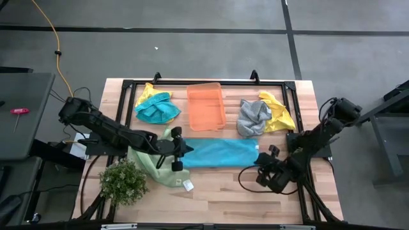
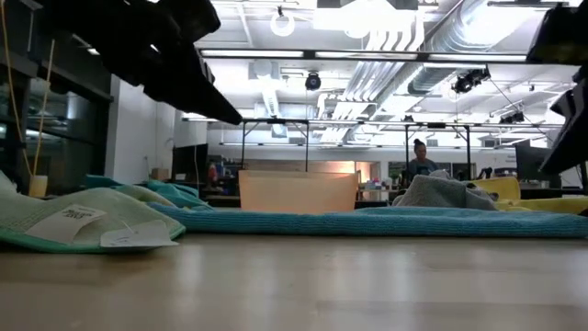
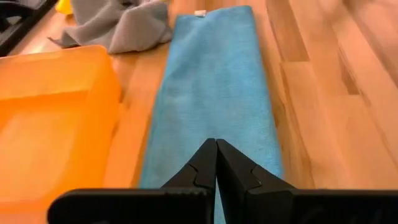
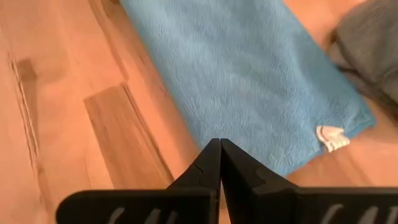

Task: Fold microfiber towels
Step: Fold the bottom blue microfiber cloth

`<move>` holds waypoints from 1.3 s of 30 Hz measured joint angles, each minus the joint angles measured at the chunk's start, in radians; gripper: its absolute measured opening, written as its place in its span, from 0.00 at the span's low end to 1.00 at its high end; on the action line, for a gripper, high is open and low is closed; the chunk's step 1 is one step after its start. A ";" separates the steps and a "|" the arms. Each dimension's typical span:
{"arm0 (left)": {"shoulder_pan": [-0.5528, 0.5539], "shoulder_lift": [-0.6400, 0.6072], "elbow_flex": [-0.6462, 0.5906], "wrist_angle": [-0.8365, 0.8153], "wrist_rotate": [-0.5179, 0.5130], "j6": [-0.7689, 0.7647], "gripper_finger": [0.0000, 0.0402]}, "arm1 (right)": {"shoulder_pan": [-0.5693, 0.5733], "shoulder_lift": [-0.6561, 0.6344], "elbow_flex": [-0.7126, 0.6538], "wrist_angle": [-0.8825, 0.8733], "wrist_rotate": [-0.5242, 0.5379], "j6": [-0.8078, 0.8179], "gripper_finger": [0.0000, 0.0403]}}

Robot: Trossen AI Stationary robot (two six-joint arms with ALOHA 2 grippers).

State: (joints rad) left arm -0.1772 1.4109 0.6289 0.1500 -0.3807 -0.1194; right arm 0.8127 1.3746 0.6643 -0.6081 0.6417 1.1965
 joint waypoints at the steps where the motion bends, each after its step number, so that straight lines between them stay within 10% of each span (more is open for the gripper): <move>1: 0.000 -0.004 -0.001 -0.012 -0.007 0.000 0.00 | 0.002 0.000 0.000 0.003 0.015 0.003 0.00; 11: 0.002 0.005 0.000 -0.019 0.011 -0.035 0.00 | -0.061 0.000 0.000 0.040 0.027 -0.014 0.06; 20: -0.111 0.036 0.000 -0.037 0.066 -0.019 0.02 | -0.087 0.000 0.000 0.196 -0.101 -0.232 0.37; 39: -0.199 0.380 0.329 -0.554 -0.077 -0.060 0.36 | -0.087 0.000 0.000 0.178 -0.088 -0.235 0.52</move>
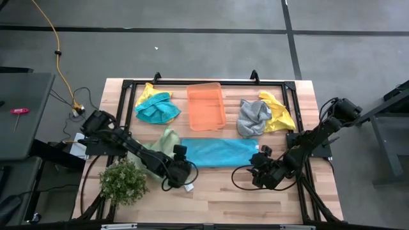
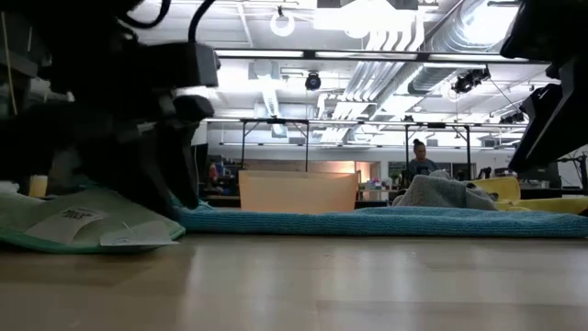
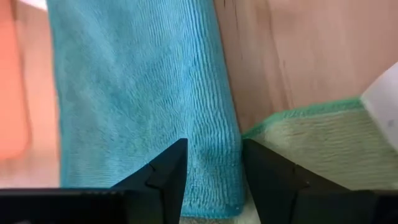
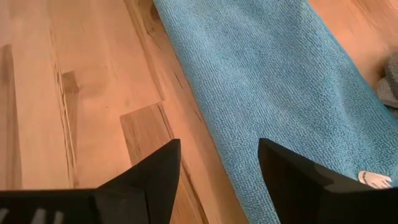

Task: Fold microfiber towels
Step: Fold the bottom blue microfiber cloth

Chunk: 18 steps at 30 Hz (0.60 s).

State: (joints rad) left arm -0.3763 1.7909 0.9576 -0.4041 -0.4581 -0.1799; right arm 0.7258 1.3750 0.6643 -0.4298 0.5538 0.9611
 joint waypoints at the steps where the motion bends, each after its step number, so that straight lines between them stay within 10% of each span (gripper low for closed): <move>1: -0.002 -0.006 0.005 -0.007 -0.002 0.000 0.36 | 0.000 0.000 0.000 -0.001 0.000 -0.001 0.52; 18: 0.024 -0.019 -0.015 -0.068 0.091 -0.028 0.35 | 0.000 0.000 0.000 -0.014 0.018 0.006 0.52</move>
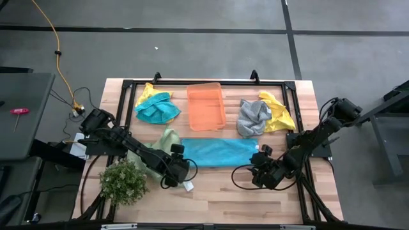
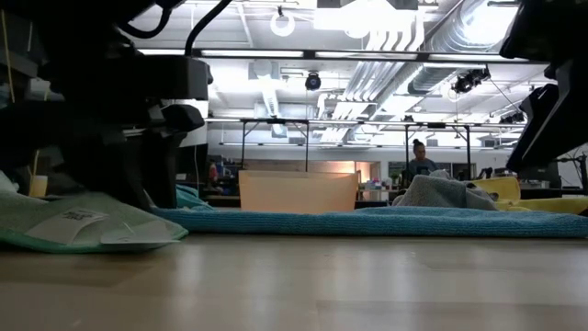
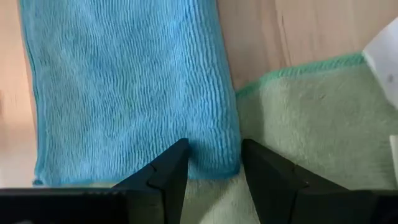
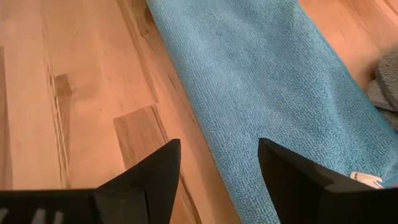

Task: Fold microfiber towels
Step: Fold the bottom blue microfiber cloth

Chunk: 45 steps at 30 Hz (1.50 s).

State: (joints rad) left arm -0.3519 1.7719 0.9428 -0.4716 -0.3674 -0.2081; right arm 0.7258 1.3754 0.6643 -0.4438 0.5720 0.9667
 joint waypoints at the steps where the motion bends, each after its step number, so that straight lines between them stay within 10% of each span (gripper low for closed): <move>1: 0.000 0.000 0.000 0.006 -0.001 0.001 0.35 | 0.000 0.000 0.000 -0.003 0.000 -0.001 0.52; 13: 0.000 0.000 0.000 0.001 -0.002 0.001 0.19 | 0.003 0.000 0.000 -0.163 -0.204 -0.022 0.52; 28: 0.000 0.000 0.000 0.003 0.000 0.001 0.08 | -0.038 0.171 0.007 -0.169 -0.196 -0.200 0.51; 38: 0.000 -0.001 0.000 0.003 0.008 0.001 0.01 | -0.044 0.134 -0.001 -0.173 -0.224 -0.182 0.04; 45: 0.000 -0.004 0.001 0.000 0.009 0.001 0.00 | -0.043 0.050 -0.002 -0.211 -0.216 -0.154 0.01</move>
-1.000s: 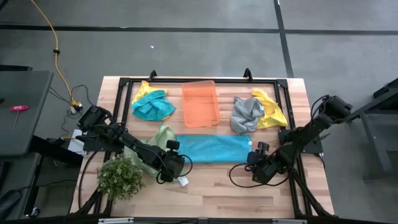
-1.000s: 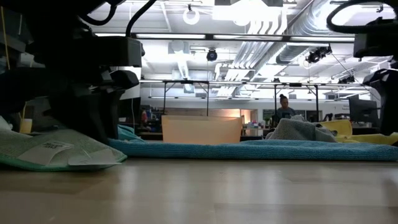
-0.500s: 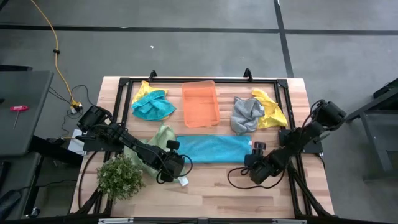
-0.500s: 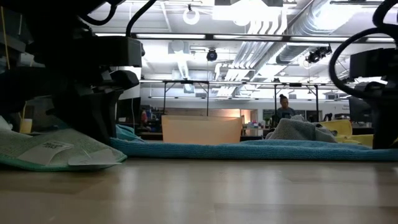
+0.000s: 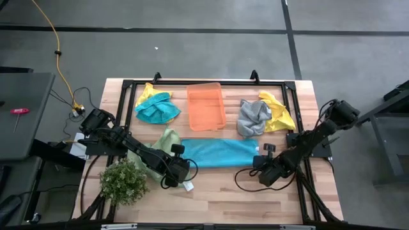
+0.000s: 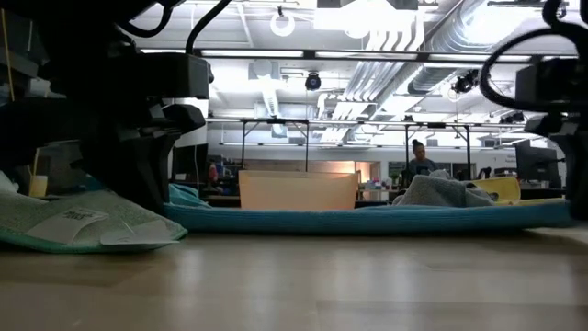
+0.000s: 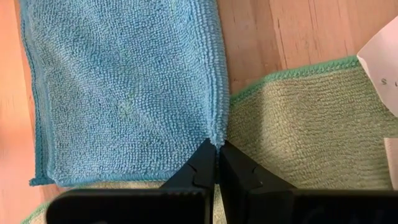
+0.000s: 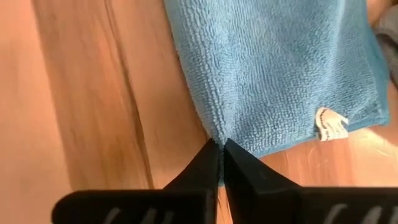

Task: Fold microfiber towels
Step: Fold the bottom blue microfiber cloth

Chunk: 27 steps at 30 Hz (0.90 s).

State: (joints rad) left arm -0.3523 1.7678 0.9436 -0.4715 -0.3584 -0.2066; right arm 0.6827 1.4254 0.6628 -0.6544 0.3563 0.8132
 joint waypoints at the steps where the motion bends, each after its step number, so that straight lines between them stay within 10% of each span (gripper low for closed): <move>1: 0.000 -0.005 0.000 -0.003 0.000 0.000 0.00 | 0.000 -0.014 0.000 0.001 -0.005 0.000 0.01; 13: -0.001 -0.159 0.000 -0.003 0.027 -0.057 0.00 | 0.002 -0.168 0.002 -0.016 -0.206 0.087 0.00; 27: 0.136 -0.165 0.001 -0.008 -0.098 -0.079 0.00 | -0.080 -0.231 0.003 -0.174 -0.033 0.228 0.00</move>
State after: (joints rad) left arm -0.2167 1.6024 0.9442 -0.4799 -0.4566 -0.2858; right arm 0.6028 1.1945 0.6662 -0.8286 0.3229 1.0408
